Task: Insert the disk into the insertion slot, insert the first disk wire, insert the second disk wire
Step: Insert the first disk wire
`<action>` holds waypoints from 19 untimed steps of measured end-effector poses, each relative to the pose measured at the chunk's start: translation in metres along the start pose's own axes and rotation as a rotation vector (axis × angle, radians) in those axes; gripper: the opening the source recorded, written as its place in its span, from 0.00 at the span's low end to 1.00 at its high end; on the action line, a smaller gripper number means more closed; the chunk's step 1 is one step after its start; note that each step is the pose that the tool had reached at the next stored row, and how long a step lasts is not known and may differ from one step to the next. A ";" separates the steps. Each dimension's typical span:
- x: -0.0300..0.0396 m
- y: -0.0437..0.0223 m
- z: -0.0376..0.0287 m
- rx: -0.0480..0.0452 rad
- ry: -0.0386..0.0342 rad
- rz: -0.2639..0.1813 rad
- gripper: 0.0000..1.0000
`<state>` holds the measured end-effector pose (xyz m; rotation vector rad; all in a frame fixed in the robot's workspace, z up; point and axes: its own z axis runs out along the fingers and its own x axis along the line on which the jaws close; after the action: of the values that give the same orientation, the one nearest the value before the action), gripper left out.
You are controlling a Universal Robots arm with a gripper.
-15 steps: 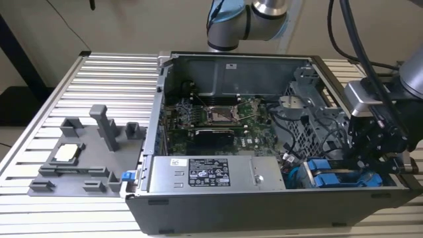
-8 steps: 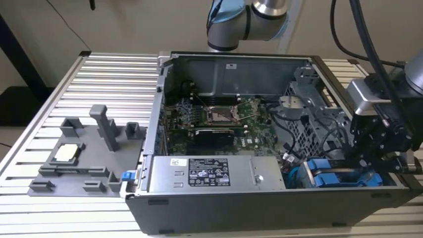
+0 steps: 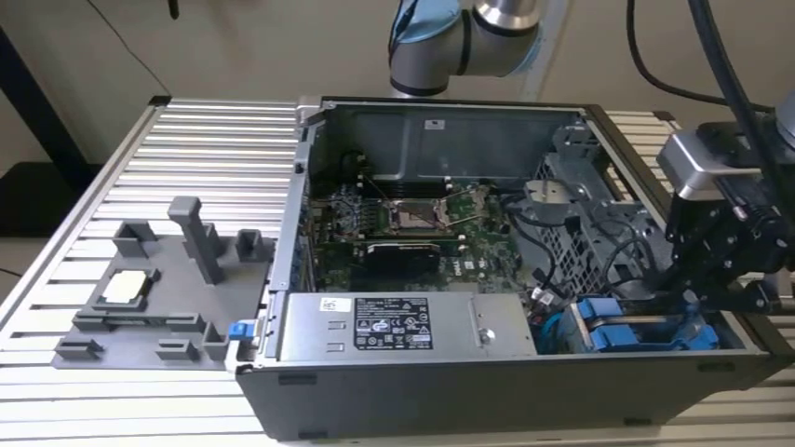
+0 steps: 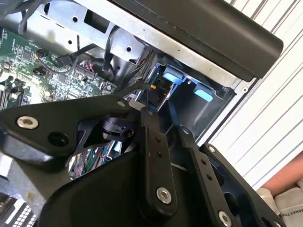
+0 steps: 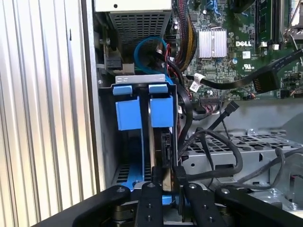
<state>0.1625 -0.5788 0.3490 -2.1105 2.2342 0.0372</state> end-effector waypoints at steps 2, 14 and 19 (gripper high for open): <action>-0.0005 0.0006 -0.0056 -0.0001 -0.0027 0.000 0.25; -0.0063 0.0061 -0.0455 -0.0003 -0.0053 -0.001 0.25; -0.0119 0.0076 -0.0453 -0.0003 -0.0050 0.000 0.25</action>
<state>0.1540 -0.5694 0.3947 -2.1085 2.2312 0.0427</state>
